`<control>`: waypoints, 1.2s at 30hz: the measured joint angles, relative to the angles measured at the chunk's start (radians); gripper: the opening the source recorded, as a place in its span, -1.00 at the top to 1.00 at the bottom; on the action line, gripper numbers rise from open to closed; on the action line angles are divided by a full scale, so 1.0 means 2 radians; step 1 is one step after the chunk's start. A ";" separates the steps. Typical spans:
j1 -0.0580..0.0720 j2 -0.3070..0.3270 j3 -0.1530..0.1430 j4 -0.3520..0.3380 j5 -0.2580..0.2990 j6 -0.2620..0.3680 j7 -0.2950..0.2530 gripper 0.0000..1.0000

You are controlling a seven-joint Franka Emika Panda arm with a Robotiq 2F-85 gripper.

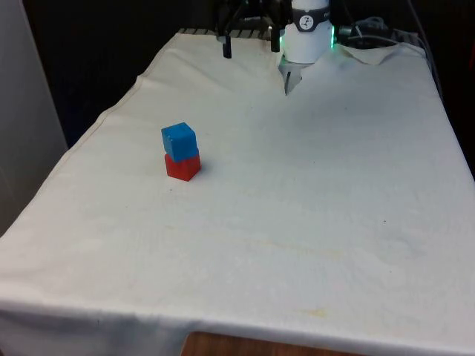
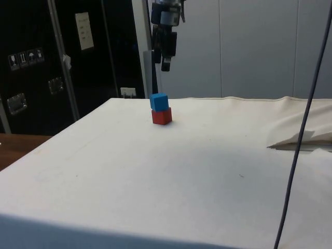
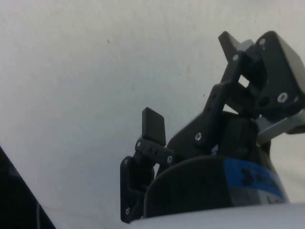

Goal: Stack the two cubes.

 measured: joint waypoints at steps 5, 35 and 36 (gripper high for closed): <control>0.000 -0.015 0.006 -0.010 -0.013 0.000 0.005 -1.00; 0.000 -0.068 0.048 -0.048 -0.063 0.000 0.010 -1.00; 0.000 -0.068 0.049 -0.049 -0.064 0.000 0.009 -1.00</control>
